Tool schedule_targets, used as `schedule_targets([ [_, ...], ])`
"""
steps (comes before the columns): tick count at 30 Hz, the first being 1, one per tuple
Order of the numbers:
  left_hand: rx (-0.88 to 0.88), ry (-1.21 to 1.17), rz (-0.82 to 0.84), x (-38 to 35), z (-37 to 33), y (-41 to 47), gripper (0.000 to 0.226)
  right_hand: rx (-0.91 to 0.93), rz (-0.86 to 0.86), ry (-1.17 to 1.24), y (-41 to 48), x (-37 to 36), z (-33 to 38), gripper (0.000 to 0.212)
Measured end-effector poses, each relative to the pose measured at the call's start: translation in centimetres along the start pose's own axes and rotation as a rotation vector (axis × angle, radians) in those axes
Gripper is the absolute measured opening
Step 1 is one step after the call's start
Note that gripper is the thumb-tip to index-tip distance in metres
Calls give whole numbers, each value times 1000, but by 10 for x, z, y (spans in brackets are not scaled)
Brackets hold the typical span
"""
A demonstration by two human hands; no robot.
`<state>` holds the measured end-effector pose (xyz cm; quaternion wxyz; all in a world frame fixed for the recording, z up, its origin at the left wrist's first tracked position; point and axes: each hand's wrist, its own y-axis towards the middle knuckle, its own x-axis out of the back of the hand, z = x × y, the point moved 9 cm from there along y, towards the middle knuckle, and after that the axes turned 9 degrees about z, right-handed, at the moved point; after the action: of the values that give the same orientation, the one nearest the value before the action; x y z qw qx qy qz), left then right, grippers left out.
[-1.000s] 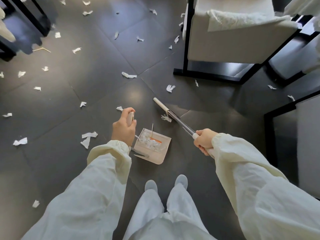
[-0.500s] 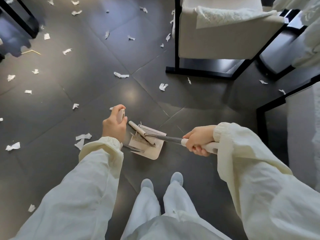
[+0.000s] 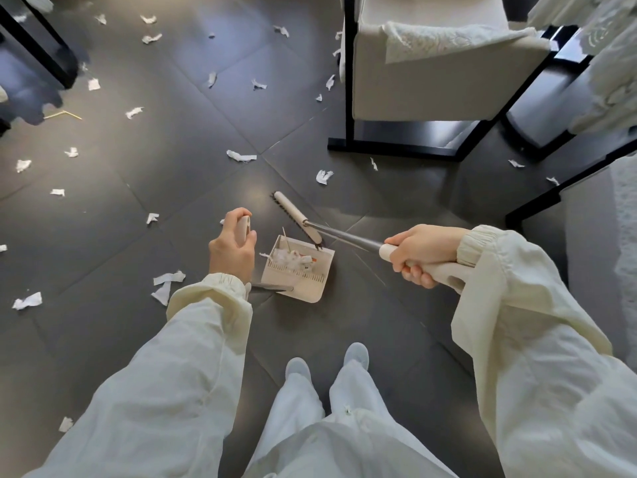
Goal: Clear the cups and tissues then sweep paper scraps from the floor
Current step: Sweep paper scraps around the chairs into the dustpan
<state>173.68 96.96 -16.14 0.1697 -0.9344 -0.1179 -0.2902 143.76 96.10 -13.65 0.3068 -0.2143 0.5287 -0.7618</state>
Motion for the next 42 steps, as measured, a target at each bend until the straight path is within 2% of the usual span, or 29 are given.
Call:
schedule_targets([
  [5,-24,-30,-25,6,-4,3,25,38,-76,83,9,3,2,54],
  [8,-31,-33,-21,4,-14,13,25,61,-151,23,19,7,8,62],
  [11,-16,-24,-3,-3,-25,28,28,92,-184,25,31,25,16,56],
  [14,-12,-26,-3,-15,-39,50,30,110,-212,45,46,61,22,55],
  [17,3,-10,-12,-33,-56,82,30,128,-234,181,69,109,24,61],
  [21,26,24,-28,-59,-83,129,31,133,-255,284,96,177,32,57],
  [23,45,49,-36,-69,-96,149,30,129,-266,207,104,207,38,53],
  [27,76,70,-58,-82,-117,182,28,79,-344,-55,116,263,44,61],
  [31,99,96,-33,-100,-129,209,28,11,-398,-304,137,300,48,48],
  [34,89,106,-17,-108,-136,226,28,-32,-405,-379,157,312,53,45],
  [36,91,113,-21,-108,-139,239,28,-60,-361,-306,171,309,53,45],
  [42,103,135,1,-108,-138,256,28,1,-104,233,177,262,63,68],
])
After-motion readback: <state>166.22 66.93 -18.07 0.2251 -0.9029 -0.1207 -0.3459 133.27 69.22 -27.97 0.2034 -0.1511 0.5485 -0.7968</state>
